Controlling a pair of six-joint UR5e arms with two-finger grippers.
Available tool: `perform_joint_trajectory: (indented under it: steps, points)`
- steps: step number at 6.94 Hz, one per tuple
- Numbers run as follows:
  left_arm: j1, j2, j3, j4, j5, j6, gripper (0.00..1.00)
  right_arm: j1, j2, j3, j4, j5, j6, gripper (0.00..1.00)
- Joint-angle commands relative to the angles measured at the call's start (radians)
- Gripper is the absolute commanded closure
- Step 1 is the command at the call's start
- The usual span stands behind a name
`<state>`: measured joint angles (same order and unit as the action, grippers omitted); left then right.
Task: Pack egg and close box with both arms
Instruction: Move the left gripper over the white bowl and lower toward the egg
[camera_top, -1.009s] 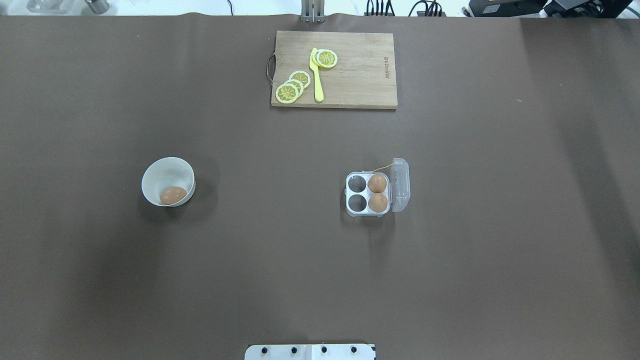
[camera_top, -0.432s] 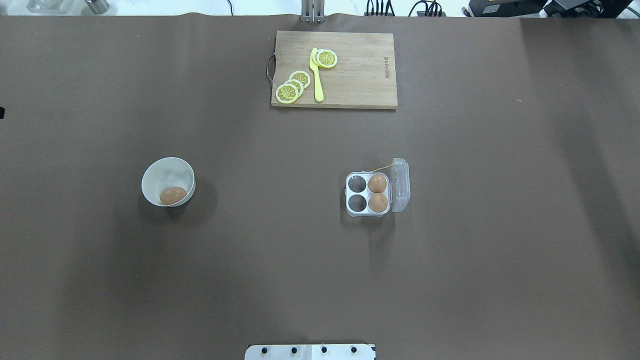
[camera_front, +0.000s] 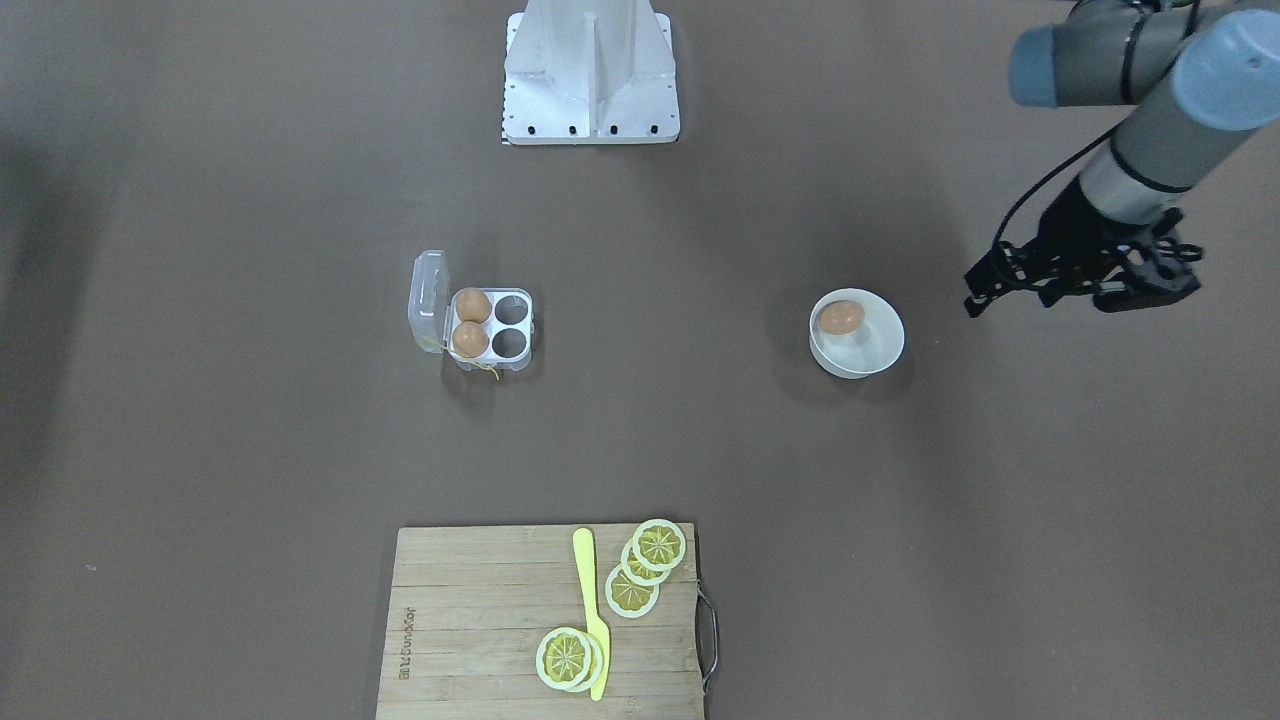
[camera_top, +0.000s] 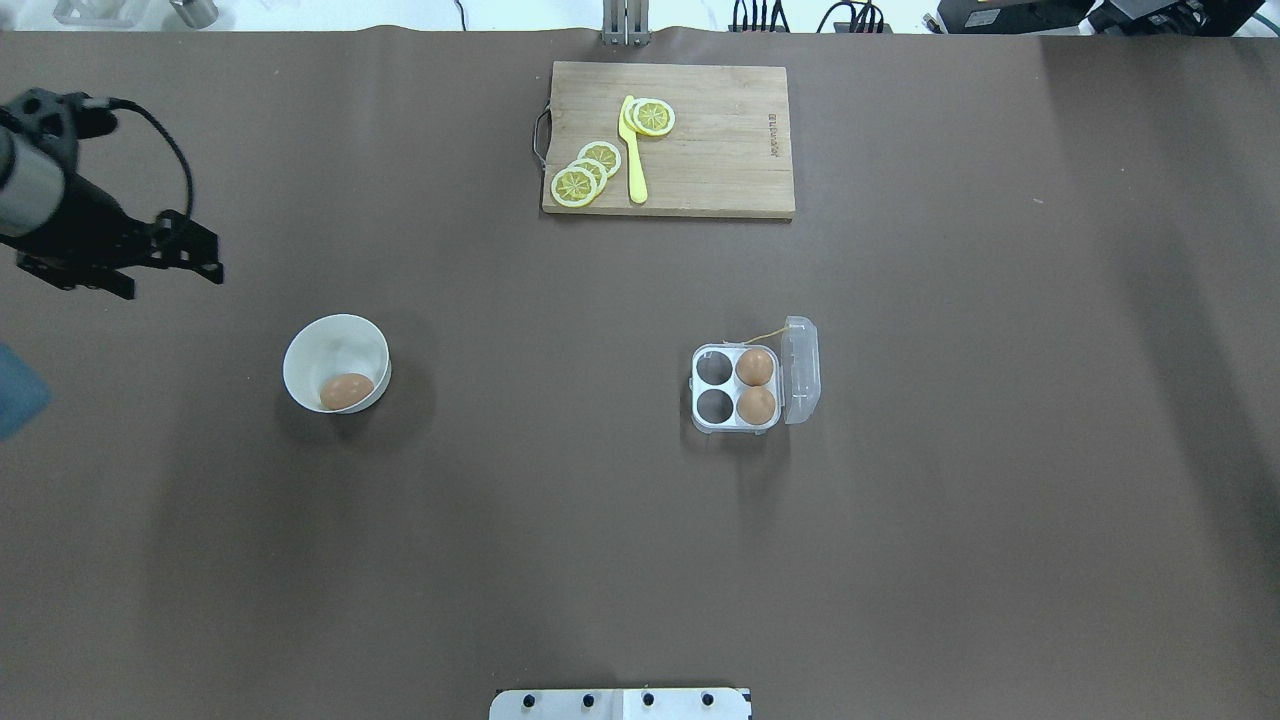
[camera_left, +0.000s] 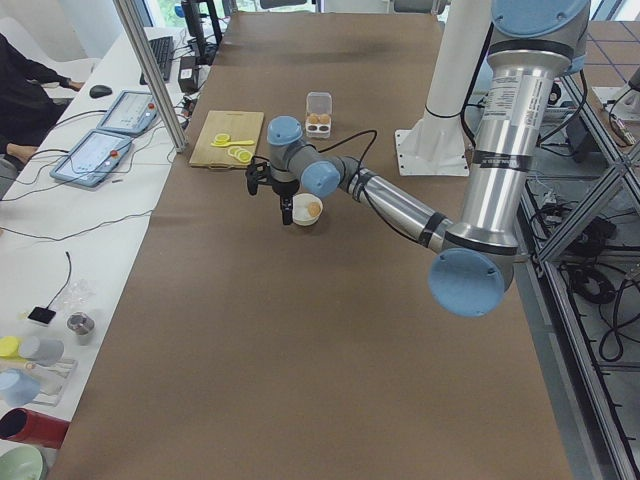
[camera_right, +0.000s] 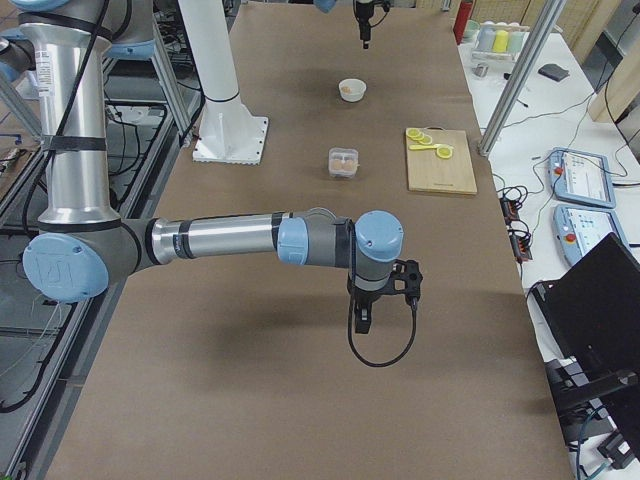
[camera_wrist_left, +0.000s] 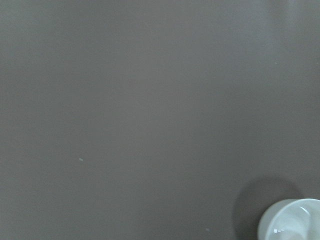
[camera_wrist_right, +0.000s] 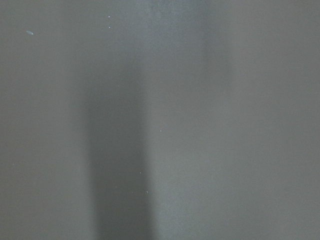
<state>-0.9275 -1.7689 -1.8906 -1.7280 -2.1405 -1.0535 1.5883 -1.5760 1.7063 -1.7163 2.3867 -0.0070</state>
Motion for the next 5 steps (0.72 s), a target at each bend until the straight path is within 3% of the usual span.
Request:
perform_joint_trajectory:
  steps: [1, 2, 5]
  points:
    - [0.148, -0.070, 0.014, 0.002, 0.088, -0.100, 0.03, -0.013, -0.001, 0.000, 0.001, 0.000, 0.004, 0.00]
    - [0.156, -0.070, 0.024, 0.001, 0.094, -0.100, 0.12, -0.024, 0.001, 0.000, 0.001, -0.001, 0.004, 0.00]
    - [0.185, -0.086, 0.074, -0.012, 0.099, -0.089, 0.19, -0.031, 0.007, -0.002, 0.001, -0.001, 0.004, 0.00]
